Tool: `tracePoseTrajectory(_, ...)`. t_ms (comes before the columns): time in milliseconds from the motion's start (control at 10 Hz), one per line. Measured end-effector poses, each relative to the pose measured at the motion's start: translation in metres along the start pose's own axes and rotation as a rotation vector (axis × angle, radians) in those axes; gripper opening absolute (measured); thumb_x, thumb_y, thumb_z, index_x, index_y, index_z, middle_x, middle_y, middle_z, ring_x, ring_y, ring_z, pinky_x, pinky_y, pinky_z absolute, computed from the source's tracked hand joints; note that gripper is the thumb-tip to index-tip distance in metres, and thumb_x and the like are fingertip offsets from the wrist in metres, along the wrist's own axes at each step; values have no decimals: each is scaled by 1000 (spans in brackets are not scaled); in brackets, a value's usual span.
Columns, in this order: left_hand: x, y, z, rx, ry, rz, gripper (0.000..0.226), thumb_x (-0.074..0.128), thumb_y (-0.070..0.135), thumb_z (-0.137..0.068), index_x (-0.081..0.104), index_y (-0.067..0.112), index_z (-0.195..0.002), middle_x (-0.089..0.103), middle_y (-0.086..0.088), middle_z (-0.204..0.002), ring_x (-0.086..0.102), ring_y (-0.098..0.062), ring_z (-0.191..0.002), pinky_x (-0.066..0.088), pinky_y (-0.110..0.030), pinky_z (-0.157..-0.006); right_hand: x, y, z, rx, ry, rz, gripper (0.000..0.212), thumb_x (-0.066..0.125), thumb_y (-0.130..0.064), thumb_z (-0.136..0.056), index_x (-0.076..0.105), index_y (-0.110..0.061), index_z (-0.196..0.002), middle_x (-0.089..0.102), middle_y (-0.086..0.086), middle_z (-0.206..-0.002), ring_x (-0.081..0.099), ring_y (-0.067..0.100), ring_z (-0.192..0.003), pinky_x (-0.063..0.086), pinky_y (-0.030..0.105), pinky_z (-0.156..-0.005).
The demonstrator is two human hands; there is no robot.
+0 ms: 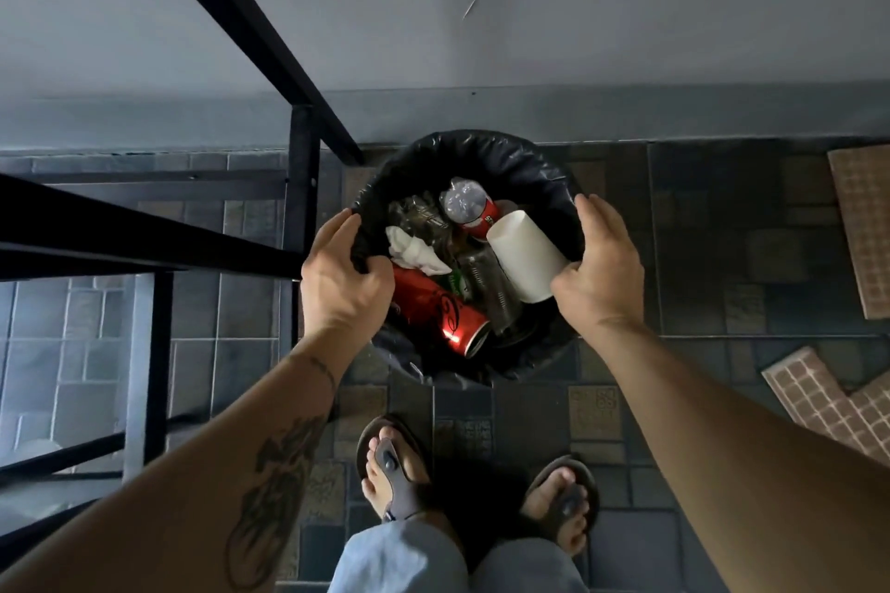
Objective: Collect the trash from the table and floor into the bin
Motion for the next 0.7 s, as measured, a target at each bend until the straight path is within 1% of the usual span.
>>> tracePoseTrajectory(100,2,-1,-5,7,7,12,43,51,12,-78,70,18,-116,66,7,-121,63,-12,-105,49,-10,-80,-5,-4,-8,-22,-4,-11,78,55,12,-76,42,-13,-149,37,3,-157,46,27,-137,44,40,-107)
tracePoseTrajectory(200,-1,0,-3,-31,5,-23,52,55,4,-84,63,13,-134,57,5,-142,56,-11,-121,44,-11,-90,-9,-6,-10,-36,-67,14,80,60,9,-77,38,-15,-151,32,2,-160,42,28,-139,41,42,-110)
tracePoseTrajectory(300,-4,8,6,-44,-52,-65,51,56,1,-86,62,12,-136,50,13,-145,49,-4,-111,39,-12,-83,-14,-8,-9,32,-190,59,83,62,2,-81,29,-18,-155,23,0,-164,34,27,-144,33,42,-113)
tracePoseTrajectory(400,-12,16,8,-124,-151,-140,55,55,9,-87,56,20,-140,47,19,-144,51,-7,-100,40,-15,-67,-27,-16,-5,73,-264,89,81,61,-5,-84,25,-18,-156,22,0,-164,30,26,-147,30,42,-115)
tracePoseTrajectory(500,-27,31,17,-120,-250,-193,48,54,12,-82,57,32,-126,60,13,-124,59,-13,-86,41,-24,-59,-50,-37,8,67,-277,115,73,59,-8,-87,29,-15,-154,29,2,-161,36,27,-143,33,41,-112)
tracePoseTrajectory(600,-51,55,22,-139,-294,-232,31,54,13,-77,58,30,-103,62,12,-105,59,-14,-86,48,-30,-66,-82,-68,20,35,-294,111,67,59,-8,-88,34,-14,-151,40,3,-154,44,27,-137,39,40,-107)
tracePoseTrajectory(700,-84,82,40,-99,-325,-287,43,56,20,-77,59,30,-119,61,11,-116,61,-15,-96,56,-40,-81,-122,-104,44,-6,-327,65,64,61,-9,-86,42,-15,-147,50,4,-145,50,28,-131,43,39,-99)
Point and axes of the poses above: each hand's wrist, its own z-axis away from the middle knuckle, its own x-axis out of the palm, y = z × x, the point moved 4 cm from there along -z, towards the middle knuckle
